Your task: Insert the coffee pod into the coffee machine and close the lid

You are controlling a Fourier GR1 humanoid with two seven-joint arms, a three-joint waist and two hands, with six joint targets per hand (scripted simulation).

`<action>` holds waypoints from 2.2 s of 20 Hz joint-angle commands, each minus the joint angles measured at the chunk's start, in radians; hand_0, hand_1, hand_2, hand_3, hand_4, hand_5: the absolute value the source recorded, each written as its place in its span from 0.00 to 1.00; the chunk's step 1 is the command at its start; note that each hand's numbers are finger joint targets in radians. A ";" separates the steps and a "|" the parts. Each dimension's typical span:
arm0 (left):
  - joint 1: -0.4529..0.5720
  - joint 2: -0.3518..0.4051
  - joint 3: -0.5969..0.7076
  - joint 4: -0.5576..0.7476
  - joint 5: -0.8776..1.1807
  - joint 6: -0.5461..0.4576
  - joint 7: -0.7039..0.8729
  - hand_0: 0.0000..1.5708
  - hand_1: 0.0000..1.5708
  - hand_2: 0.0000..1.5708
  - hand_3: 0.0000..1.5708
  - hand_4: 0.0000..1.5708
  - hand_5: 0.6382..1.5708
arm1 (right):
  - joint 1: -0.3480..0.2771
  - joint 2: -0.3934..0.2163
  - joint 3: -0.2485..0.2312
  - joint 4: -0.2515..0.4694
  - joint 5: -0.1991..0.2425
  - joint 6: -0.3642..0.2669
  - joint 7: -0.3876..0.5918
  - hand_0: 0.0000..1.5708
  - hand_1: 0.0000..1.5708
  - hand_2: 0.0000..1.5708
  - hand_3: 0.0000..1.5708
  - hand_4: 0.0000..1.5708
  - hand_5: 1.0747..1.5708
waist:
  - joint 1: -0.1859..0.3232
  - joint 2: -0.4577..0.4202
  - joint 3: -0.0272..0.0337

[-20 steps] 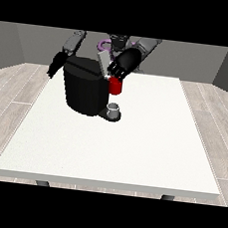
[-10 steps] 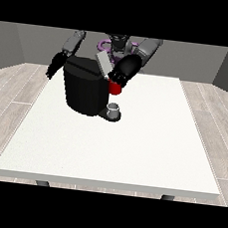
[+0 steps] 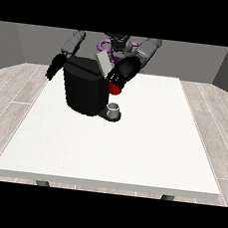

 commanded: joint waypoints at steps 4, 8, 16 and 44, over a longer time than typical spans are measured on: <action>-0.025 0.025 0.023 -0.003 0.007 0.023 -0.045 0.77 0.77 0.75 0.62 0.00 1.00 | 0.020 0.004 0.001 0.021 0.017 -0.020 -0.041 0.00 0.00 0.00 0.00 0.07 1.00 | 0.001 0.037 0.0001; -0.013 0.013 0.006 0.002 -0.021 0.063 -0.055 0.80 0.80 0.77 0.60 0.00 1.00 | -0.018 0.003 0.010 -0.008 0.018 -0.011 0.018 0.00 0.00 0.00 0.00 0.14 1.00 | -0.012 0.027 -0.0001; -0.023 0.095 0.007 0.014 -0.055 0.090 -0.131 0.47 0.47 0.55 0.42 0.00 1.00 | -0.024 -0.007 0.021 -0.034 0.028 -0.002 0.027 0.00 0.00 0.00 0.00 0.06 1.00 | -0.031 0.057 -0.0004; 0.329 -0.281 0.156 -0.029 0.206 0.065 -0.114 0.00 0.00 0.00 0.00 0.13 1.00 | 0.271 0.001 -0.061 0.142 -0.037 0.011 -0.071 0.00 0.00 0.00 0.00 0.00 1.00 | 0.259 -0.384 -0.0028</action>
